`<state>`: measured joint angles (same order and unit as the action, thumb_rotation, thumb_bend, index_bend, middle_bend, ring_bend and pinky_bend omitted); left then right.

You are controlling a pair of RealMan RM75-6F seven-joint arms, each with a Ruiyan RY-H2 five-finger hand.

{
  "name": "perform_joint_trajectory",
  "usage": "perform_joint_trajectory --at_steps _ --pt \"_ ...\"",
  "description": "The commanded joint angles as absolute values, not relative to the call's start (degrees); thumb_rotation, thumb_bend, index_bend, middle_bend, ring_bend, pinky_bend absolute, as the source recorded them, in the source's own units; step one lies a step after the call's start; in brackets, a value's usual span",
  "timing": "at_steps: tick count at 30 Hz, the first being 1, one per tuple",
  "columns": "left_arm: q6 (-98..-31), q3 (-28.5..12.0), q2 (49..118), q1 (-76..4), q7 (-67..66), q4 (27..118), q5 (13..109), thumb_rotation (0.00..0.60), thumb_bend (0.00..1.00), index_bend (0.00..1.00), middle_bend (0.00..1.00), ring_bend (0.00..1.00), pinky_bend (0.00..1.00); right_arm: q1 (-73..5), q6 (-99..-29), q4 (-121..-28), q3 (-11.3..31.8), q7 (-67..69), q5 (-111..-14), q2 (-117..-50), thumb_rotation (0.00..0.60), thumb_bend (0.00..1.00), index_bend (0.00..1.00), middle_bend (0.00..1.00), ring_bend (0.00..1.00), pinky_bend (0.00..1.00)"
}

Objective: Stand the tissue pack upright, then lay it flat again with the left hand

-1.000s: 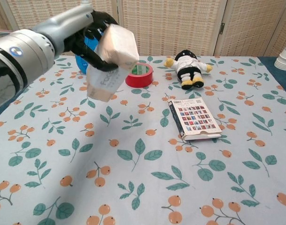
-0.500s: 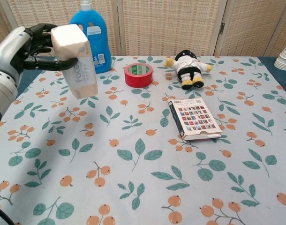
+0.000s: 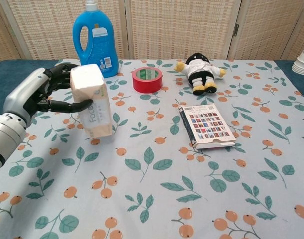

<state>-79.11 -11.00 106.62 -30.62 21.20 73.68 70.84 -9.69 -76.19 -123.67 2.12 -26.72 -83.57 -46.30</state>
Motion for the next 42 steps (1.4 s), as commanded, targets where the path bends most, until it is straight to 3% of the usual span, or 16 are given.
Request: perform_joint_trajectory --at_steps 1,16,21,25,26,30,42 --pt "-77.2 -11.3 106.6 -30.6 22.2 72.5 71.4 0.6 0.28 0.32 0.42 0.15 0.13 -9.7 -76.3 -123.7 2.1 -27.1 -83.6 -46.5 0.6 0.03 0.0 0.06 0.0 0.03" --pt "-73.5 -12.2 107.4 -29.7 26.0 65.5 73.6 0.6 0.28 0.32 0.41 0.15 0.16 -10.1 -76.0 -123.4 2.1 -28.2 -82.4 -47.2 0.6 0.03 0.0 0.06 0.0 0.03" --pt "-72.5 -12.4 107.1 -29.4 26.4 66.2 73.8 0.6 0.27 0.23 0.38 0.13 0.18 -10.1 -75.8 -124.1 1.9 -28.6 -82.2 -46.9 0.6 0.03 0.0 0.06 0.0 0.03" --pt "-71.3 -12.4 106.5 -29.4 27.6 67.1 74.3 0.6 0.24 0.05 0.3 0.08 0.18 -10.0 -76.2 -124.3 1.9 -28.5 -82.3 -46.8 0.6 0.03 0.0 0.06 0.0 0.03" --pt "-70.5 -12.5 106.0 -29.4 28.4 67.8 74.2 0.6 0.22 0.01 0.24 0.05 0.17 -10.0 -76.1 -124.3 1.8 -28.5 -82.2 -46.7 0.6 0.03 0.0 0.06 0.0 0.03" --pt "-69.4 -12.5 105.1 -29.4 29.1 69.0 74.6 0.6 0.16 0.0 0.03 0.0 0.17 -10.0 -75.8 -124.9 1.5 -28.8 -82.1 -46.4 0.6 0.04 0.0 0.06 0.0 0.03" --pt "-69.5 -12.4 102.5 -28.6 29.3 72.1 76.2 0.6 0.12 0.0 0.0 0.0 0.16 -10.0 -76.0 -125.0 1.4 -28.0 -82.8 -46.1 0.6 0.07 0.0 0.06 0.0 0.03"
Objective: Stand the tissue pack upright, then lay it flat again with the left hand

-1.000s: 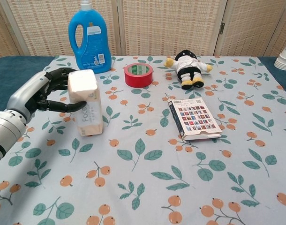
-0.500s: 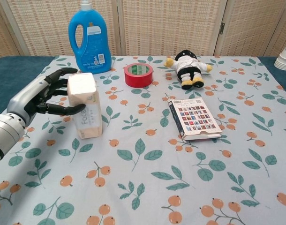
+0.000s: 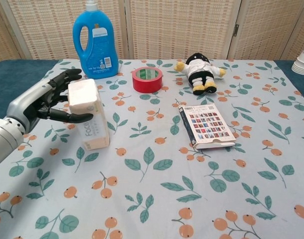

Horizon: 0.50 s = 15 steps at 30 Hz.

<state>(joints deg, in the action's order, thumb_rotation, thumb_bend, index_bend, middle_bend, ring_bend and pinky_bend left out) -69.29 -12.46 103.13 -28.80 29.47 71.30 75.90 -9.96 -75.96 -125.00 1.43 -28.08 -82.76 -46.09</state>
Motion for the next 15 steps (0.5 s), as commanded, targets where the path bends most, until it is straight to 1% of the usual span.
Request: perform_joint_trajectory --at_steps 1,10,15 --pt "-69.5 -12.4 102.1 -28.5 29.3 72.6 76.4 0.6 0.12 0.0 0.0 0.0 0.16 -10.0 -76.0 -125.0 1.4 -28.0 -82.9 -46.1 0.6 0.07 0.0 0.06 0.0 0.03" --pt "-71.7 -12.3 96.3 -26.2 25.7 79.7 76.8 0.6 0.12 0.0 0.0 0.0 0.16 -10.2 -75.8 -125.4 1.5 -27.3 -83.5 -45.9 0.6 0.07 0.0 0.06 0.0 0.03" --pt "-73.9 -11.8 90.2 -23.6 23.9 86.3 77.2 0.6 0.12 0.0 0.0 0.0 0.15 -10.1 -76.0 -125.7 1.5 -26.5 -84.2 -45.5 0.6 0.07 0.0 0.06 0.0 0.03"
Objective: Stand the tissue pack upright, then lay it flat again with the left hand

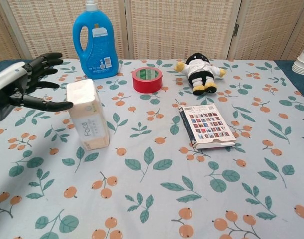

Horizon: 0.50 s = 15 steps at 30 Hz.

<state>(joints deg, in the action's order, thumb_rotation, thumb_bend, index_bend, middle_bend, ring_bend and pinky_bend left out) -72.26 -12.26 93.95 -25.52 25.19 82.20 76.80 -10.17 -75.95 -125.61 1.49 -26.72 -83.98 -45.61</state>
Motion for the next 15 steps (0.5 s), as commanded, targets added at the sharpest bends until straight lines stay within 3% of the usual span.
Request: perform_joint_trajectory --at_steps 1,9,15 --pt "-74.4 -11.6 88.9 -23.0 23.5 87.6 77.4 0.6 0.12 0.0 0.0 0.0 0.15 -10.1 -76.1 -125.7 1.5 -26.4 -84.3 -45.4 0.6 0.07 0.0 0.06 0.0 0.03" --pt "-73.1 -12.7 78.0 -22.5 17.3 102.0 76.4 0.6 0.11 0.0 0.0 0.0 0.15 -9.9 -76.5 -125.9 1.6 -25.3 -84.7 -44.8 0.6 0.07 0.0 0.06 0.0 0.03" --pt "-66.2 -15.0 70.2 -28.9 -9.7 117.4 62.3 0.6 0.14 0.0 0.0 0.0 0.14 -9.9 -76.5 -125.8 1.8 -25.2 -84.1 -44.6 0.6 0.07 0.0 0.06 0.0 0.03"
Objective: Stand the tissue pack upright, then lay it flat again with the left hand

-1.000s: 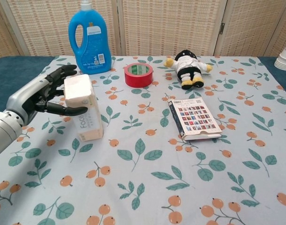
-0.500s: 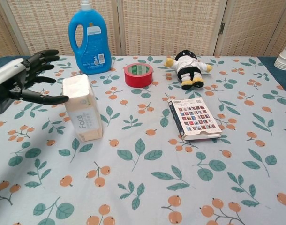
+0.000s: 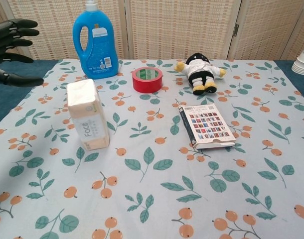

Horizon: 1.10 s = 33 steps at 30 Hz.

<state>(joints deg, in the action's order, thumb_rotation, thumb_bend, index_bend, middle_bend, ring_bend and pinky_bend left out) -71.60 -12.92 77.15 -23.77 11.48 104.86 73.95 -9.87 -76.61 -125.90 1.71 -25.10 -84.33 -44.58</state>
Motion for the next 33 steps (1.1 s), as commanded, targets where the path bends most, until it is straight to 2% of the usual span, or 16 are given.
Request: perform_joint_trajectory --at_steps 1,5,9,11,14,20,23,28,33 --pt "-65.9 -15.4 69.5 -30.5 -15.0 119.8 58.6 0.6 0.15 0.0 0.0 0.0 0.14 -9.9 -76.5 -125.8 1.8 -25.3 -84.0 -44.6 0.6 0.07 0.0 0.06 0.0 0.03" --pt "-67.8 -16.8 67.7 -40.3 -37.8 128.4 38.7 0.6 0.16 0.0 0.0 0.0 0.14 -9.9 -76.7 -126.0 1.9 -25.4 -84.0 -44.6 0.6 0.07 0.0 0.06 0.0 0.03" --pt "-78.7 -21.6 71.1 -52.2 -53.0 132.7 17.5 0.6 0.16 0.0 0.0 0.0 0.14 -9.7 -77.2 -126.2 2.0 -25.0 -84.2 -44.3 0.6 0.07 0.0 0.06 0.0 0.03" --pt "-84.9 -25.0 73.8 -57.7 -57.3 133.5 9.4 0.6 0.16 0.0 0.0 0.0 0.11 -9.5 -77.6 -126.2 2.1 -24.8 -84.3 -44.1 0.6 0.07 0.0 0.06 0.0 0.03" --pt "-91.5 -28.6 77.7 -62.9 -59.4 133.2 1.9 0.6 0.16 0.0 0.0 0.0 0.09 -9.4 -77.7 -126.2 2.1 -24.3 -84.2 -43.8 0.6 0.07 0.0 0.06 0.0 0.03" --pt "-95.8 -36.4 80.2 -69.7 -62.5 130.7 -13.3 0.6 0.15 0.0 0.02 0.0 0.1 -9.3 -78.1 -126.2 2.4 -22.9 -84.5 -43.1 0.6 0.07 0.0 0.06 0.0 0.03" --pt "-96.9 -38.0 80.1 -72.0 -64.3 129.6 -16.7 0.6 0.15 0.0 0.02 0.0 0.1 -9.5 -77.7 -126.0 2.5 -22.5 -84.2 -43.0 0.6 0.07 0.0 0.06 0.0 0.03" --pt "-97.5 -38.2 80.7 -73.3 -64.3 128.8 -17.5 0.6 0.15 0.0 0.03 0.0 0.1 -9.7 -77.2 -125.9 2.5 -22.4 -84.0 -43.0 0.6 0.07 0.0 0.06 0.0 0.03" --pt "-97.6 -32.5 84.5 -75.3 -65.1 124.7 -14.5 0.6 0.15 0.0 0.03 0.0 0.1 -9.5 -77.6 -126.1 2.5 -22.2 -84.3 -42.8 0.6 0.07 0.0 0.06 0.0 0.03"
